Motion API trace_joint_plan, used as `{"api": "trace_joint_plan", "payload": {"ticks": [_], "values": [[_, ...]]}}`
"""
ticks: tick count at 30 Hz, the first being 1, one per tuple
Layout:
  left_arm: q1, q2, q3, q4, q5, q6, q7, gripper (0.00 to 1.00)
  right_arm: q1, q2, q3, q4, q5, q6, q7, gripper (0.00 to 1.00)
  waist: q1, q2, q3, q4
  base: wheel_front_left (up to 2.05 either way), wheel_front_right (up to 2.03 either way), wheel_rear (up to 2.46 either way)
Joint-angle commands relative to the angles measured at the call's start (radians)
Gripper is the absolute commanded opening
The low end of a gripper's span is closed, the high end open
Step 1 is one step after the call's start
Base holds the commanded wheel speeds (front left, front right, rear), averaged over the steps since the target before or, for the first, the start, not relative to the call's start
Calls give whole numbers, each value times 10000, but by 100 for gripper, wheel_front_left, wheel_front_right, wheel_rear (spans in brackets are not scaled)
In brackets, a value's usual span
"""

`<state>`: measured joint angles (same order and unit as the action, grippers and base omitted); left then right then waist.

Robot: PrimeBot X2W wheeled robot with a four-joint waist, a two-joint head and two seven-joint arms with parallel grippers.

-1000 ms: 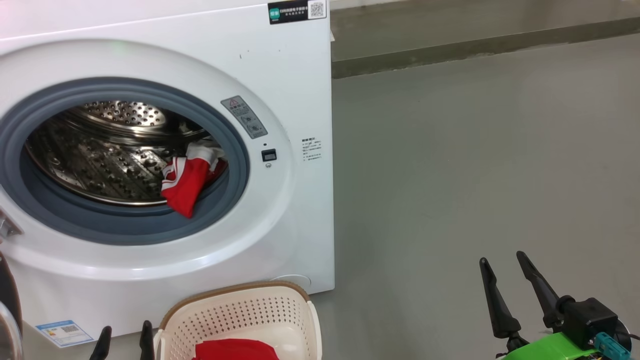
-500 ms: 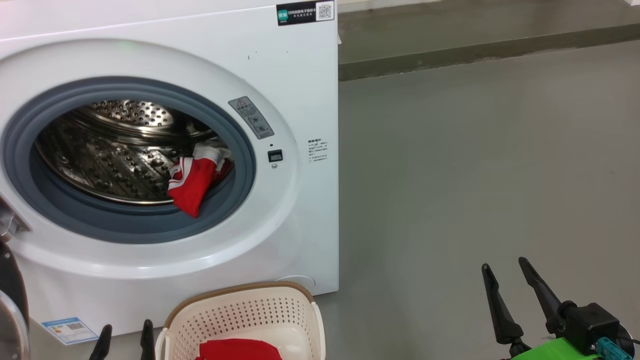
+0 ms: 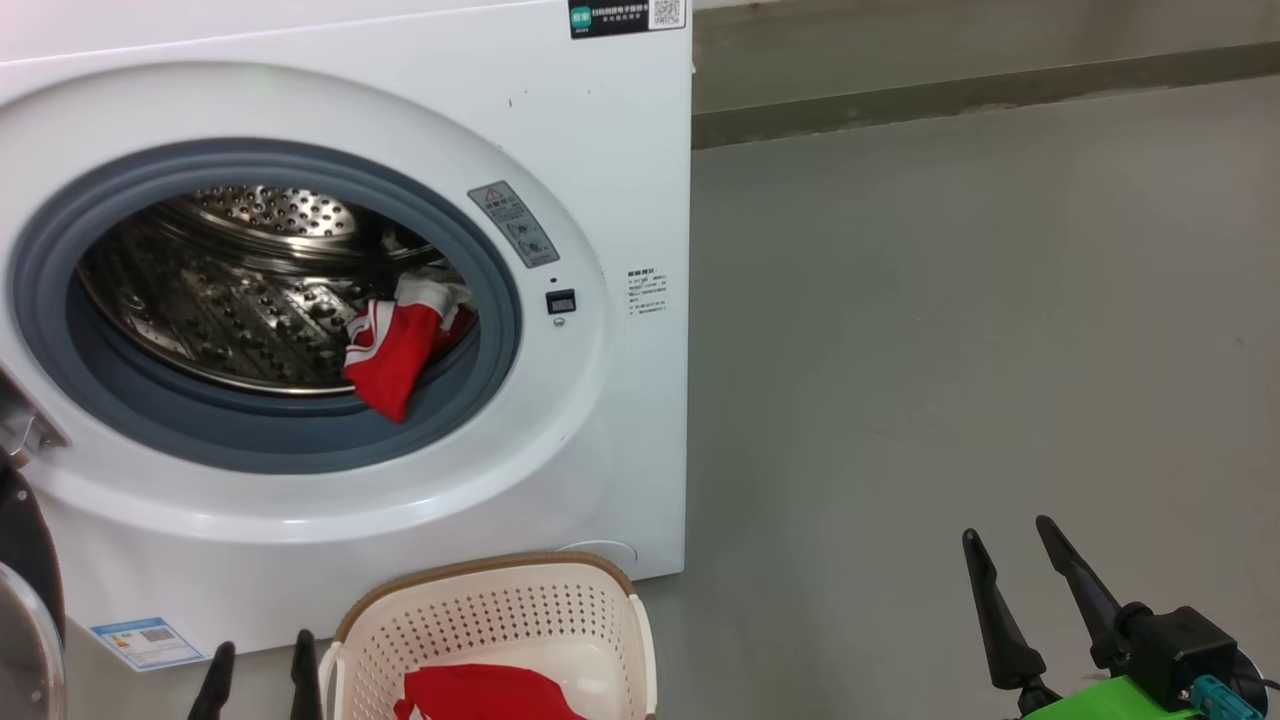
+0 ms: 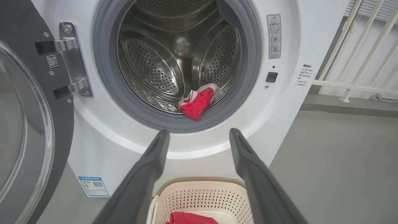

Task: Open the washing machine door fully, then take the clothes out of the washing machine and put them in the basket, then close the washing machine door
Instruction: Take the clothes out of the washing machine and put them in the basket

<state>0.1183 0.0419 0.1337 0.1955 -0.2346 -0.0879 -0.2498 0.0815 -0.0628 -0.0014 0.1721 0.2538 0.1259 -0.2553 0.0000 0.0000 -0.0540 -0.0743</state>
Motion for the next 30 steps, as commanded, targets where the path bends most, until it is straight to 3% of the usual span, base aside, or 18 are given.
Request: {"api": "trace_joint_plan", "payload": {"ticks": [1,12,30], "values": [[-584,84,221,-51,-133,53,-120,100,-197,-114,191,-207,27,48,-65,100,0,0,21,10,0,0,0],[-1809,206,268,998,-378,-90,-120,100,-489,-138,262,6,54,48,-65,100,0,0,362,18,0,0,0],[-5881,910,91,3613,-809,-275,-120,100,-1486,-264,648,46,-83,48,-65,100,0,0,2041,9,0,0,0]]}}
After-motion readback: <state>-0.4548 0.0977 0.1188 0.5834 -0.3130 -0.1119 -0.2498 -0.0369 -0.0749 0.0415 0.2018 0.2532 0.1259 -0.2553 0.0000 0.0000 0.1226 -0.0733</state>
